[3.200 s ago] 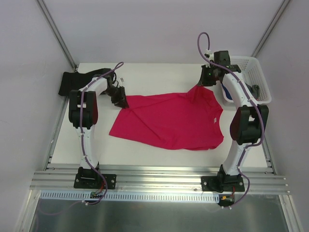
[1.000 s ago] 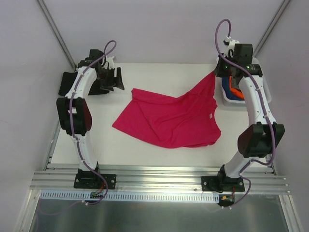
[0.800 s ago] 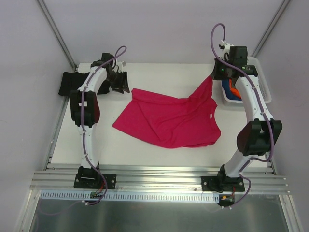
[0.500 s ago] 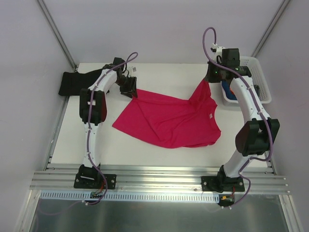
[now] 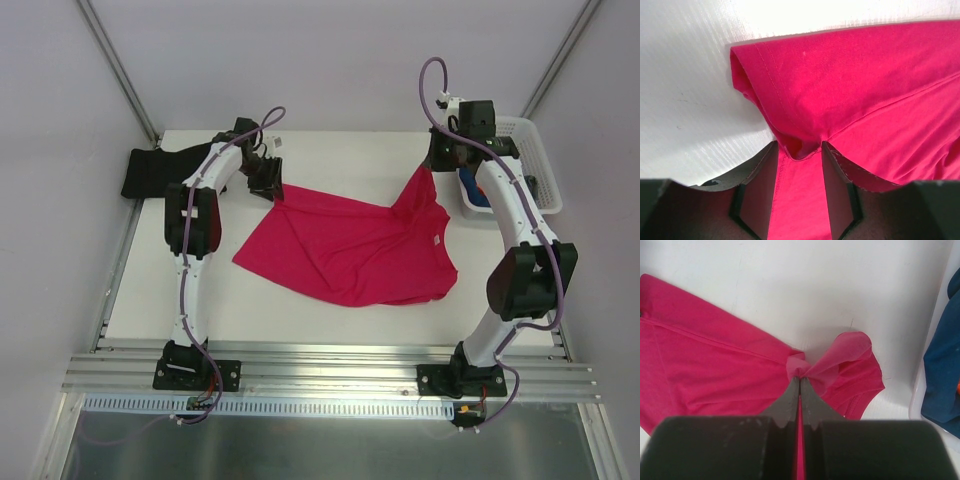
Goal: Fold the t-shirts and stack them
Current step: Flatten the tshirt out
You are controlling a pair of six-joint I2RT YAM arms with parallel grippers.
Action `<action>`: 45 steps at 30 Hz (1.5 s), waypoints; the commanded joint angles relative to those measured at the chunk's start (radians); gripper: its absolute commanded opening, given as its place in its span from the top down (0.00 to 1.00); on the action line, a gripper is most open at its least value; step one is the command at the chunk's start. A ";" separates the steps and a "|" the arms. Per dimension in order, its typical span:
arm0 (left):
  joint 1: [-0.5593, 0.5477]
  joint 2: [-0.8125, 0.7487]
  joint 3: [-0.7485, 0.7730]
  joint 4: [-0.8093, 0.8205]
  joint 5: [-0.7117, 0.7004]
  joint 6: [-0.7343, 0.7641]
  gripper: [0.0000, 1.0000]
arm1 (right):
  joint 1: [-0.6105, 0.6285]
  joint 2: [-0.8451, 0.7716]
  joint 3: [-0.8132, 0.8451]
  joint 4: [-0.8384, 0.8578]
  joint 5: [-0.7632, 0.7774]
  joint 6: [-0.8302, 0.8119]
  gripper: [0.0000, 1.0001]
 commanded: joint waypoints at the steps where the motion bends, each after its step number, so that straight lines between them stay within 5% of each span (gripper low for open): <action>1: -0.011 -0.067 0.045 -0.001 -0.027 0.006 0.60 | -0.005 -0.001 0.026 0.030 -0.014 0.007 0.99; 28: -0.065 -0.164 -0.009 0.007 -0.133 0.035 0.75 | -0.018 -0.067 -0.043 0.062 -0.028 0.019 0.99; 30: -0.067 -0.167 -0.015 0.007 -0.134 0.035 0.82 | -0.016 -0.070 -0.046 0.065 -0.029 0.020 0.99; 45: -0.074 -0.151 -0.058 0.007 -0.183 0.045 0.71 | -0.041 -0.103 -0.105 0.076 -0.041 0.026 0.99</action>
